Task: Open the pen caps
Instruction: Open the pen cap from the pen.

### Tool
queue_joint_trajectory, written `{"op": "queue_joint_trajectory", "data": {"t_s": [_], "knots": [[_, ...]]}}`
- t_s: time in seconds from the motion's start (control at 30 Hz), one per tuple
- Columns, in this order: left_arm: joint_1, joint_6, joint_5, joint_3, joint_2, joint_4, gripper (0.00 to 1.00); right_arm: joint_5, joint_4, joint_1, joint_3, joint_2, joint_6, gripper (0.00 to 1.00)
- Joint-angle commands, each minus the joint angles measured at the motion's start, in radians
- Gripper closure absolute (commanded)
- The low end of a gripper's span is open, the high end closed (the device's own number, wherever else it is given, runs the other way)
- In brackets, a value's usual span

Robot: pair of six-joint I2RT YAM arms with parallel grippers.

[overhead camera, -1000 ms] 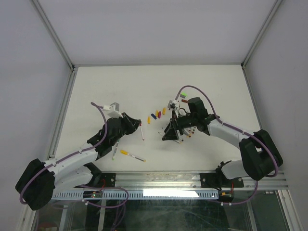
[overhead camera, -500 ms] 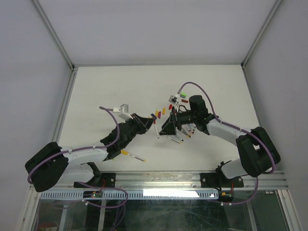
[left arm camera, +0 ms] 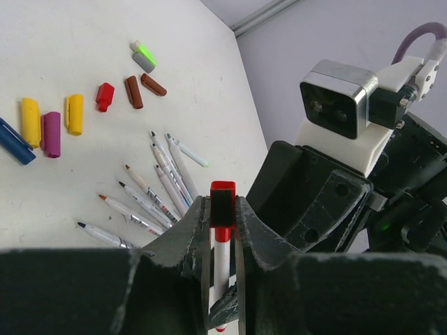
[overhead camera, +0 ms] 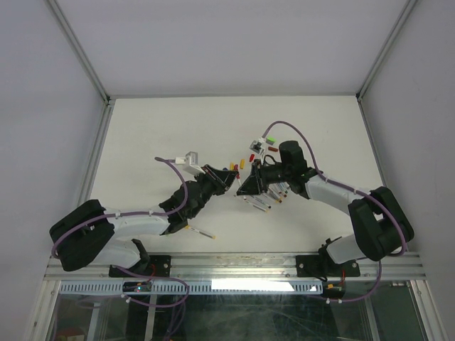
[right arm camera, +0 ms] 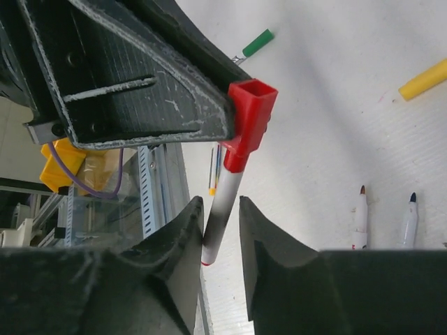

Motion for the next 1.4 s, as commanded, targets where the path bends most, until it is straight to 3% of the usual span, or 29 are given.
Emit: {"op": "queue_joint_trajectory", "data": {"t_s": [0.0,0.03,0.1,0.4,0.5,0.57,0.73,0.87,1.17,1.37], "knots": [[-0.011,0.009,-0.030,0.039,0.008,0.080,1.00,-0.003,-0.003,-0.004,0.040,0.002,0.000,0.80],[-0.012,0.012,-0.030,0.038,0.006,0.079,1.00,-0.006,-0.013,-0.005,0.045,0.004,-0.006,0.91],[-0.012,0.022,-0.027,0.034,-0.002,0.084,1.00,-0.012,-0.029,-0.004,0.056,0.004,-0.009,1.00],[-0.001,0.127,0.028,-0.038,-0.142,0.095,0.26,-0.067,-0.205,-0.032,0.132,-0.008,-0.134,1.00],[0.021,0.171,0.096,-0.043,-0.196,0.052,0.10,-0.097,-0.282,-0.033,0.158,-0.023,-0.208,1.00],[0.047,0.190,0.164,-0.038,-0.216,0.020,0.06,-0.106,-0.317,-0.033,0.169,-0.029,-0.259,1.00],[0.136,0.147,0.348,-0.004,-0.202,-0.042,0.10,-0.131,-0.395,-0.036,0.193,-0.023,-0.342,1.00],[0.145,0.120,0.351,0.029,-0.173,-0.098,0.20,-0.112,-0.401,-0.036,0.194,-0.026,-0.346,1.00],[0.142,0.083,0.387,0.098,-0.080,-0.133,0.27,-0.070,-0.395,-0.037,0.195,-0.017,-0.329,1.00],[0.139,0.040,0.387,0.117,-0.022,-0.130,0.43,-0.066,-0.394,-0.036,0.194,-0.023,-0.328,1.00]]}}
